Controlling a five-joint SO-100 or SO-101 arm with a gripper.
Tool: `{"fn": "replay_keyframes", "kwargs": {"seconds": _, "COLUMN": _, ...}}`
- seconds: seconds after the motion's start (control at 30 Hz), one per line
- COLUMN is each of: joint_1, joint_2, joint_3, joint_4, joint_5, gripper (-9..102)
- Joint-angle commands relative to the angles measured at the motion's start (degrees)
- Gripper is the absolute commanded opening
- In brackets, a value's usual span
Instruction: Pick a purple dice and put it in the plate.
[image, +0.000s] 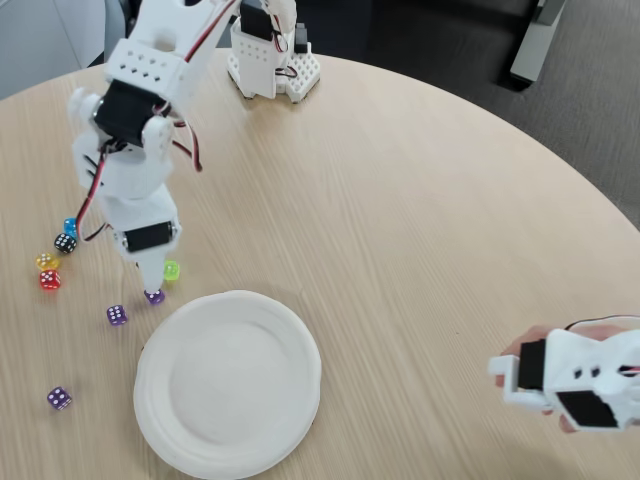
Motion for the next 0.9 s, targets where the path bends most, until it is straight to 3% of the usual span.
{"fn": "replay_keyframes", "kwargs": {"seconds": 0.0, "joint_1": -0.2, "joint_2": -0.9, "joint_3": -1.8, "joint_4": -0.5, "joint_5": 0.1, "gripper": 12}}
{"fn": "replay_keyframes", "kwargs": {"seconds": 0.13, "joint_1": -0.3, "joint_2": -2.4, "joint_3": -2.0, "joint_4": -1.1, "joint_5": -1.3, "gripper": 13}}
{"fn": "replay_keyframes", "kwargs": {"seconds": 0.47, "joint_1": -0.3, "joint_2": -2.4, "joint_3": -1.9, "joint_4": -12.8, "joint_5": -2.0, "gripper": 13}}
{"fn": "replay_keyframes", "kwargs": {"seconds": 0.87, "joint_1": -0.3, "joint_2": -2.5, "joint_3": -1.9, "joint_4": -13.5, "joint_5": -3.9, "gripper": 13}}
